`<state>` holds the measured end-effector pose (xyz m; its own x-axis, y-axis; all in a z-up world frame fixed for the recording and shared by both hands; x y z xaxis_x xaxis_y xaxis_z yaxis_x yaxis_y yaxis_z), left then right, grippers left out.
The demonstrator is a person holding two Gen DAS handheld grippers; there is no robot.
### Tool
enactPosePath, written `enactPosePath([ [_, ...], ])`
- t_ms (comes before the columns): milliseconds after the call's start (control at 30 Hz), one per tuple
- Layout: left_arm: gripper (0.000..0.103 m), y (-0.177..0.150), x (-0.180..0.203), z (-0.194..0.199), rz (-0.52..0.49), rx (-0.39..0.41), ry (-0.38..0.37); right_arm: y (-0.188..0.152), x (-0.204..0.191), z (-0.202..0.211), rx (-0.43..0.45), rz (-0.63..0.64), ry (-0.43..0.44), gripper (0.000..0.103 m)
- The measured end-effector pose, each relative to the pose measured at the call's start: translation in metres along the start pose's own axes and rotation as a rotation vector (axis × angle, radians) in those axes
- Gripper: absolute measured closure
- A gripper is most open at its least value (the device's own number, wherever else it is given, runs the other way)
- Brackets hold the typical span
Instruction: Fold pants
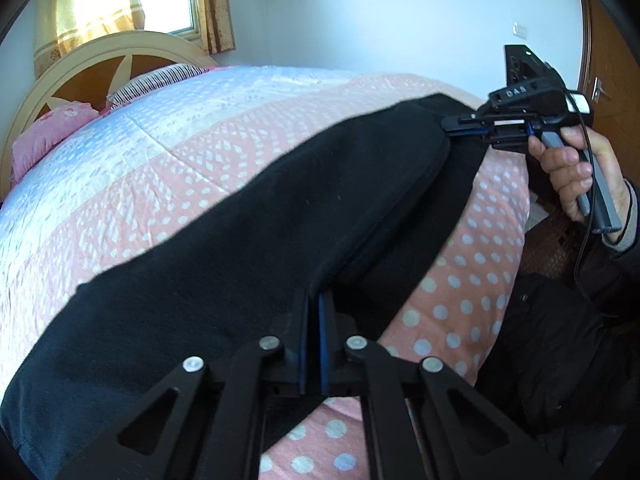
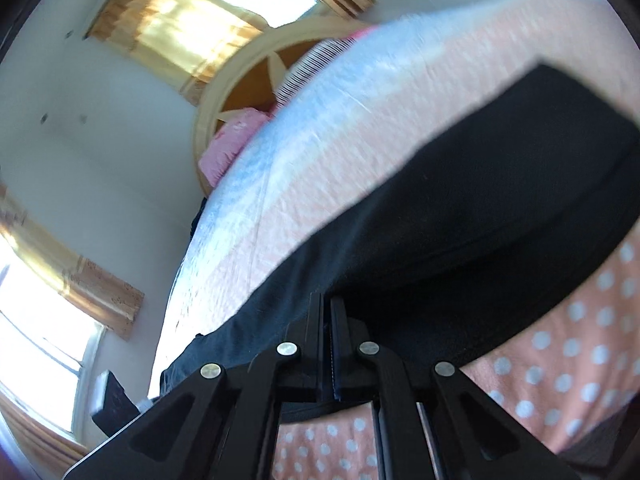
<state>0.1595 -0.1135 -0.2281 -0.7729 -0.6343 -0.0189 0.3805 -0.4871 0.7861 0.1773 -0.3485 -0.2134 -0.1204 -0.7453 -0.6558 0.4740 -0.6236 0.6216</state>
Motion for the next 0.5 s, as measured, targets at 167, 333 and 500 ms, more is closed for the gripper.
enactPosePath([
  [167, 0.099, 0.012, 0.0, 0.026, -0.008, 0.053, -0.017, -0.013, 0.006, 0.01, -0.033, 0.011, -0.025, 0.101],
  [333, 0.099, -0.004, 0.005, 0.016, -0.042, 0.01, -0.019, -0.032, 0.036, -0.01, -0.104, 0.003, -0.105, 0.101],
  [500, 0.099, -0.015, 0.007, -0.002, -0.04, -0.025, -0.006, -0.024, 0.019, 0.002, -0.066, 0.06, -0.077, 0.101],
])
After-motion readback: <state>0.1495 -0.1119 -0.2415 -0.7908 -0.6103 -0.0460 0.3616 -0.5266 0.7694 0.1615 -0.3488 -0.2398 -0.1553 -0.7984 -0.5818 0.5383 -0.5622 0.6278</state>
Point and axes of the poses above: each gripper's, at about its wrist camera, not at the fingertips, and z roughly against the way its jaws point, x to its right, y to its top, the point moved 8 cm from there along -z, roughly the way its jaws point, and after that the axes turned 7 degrees about x, right-handed, at the moved point
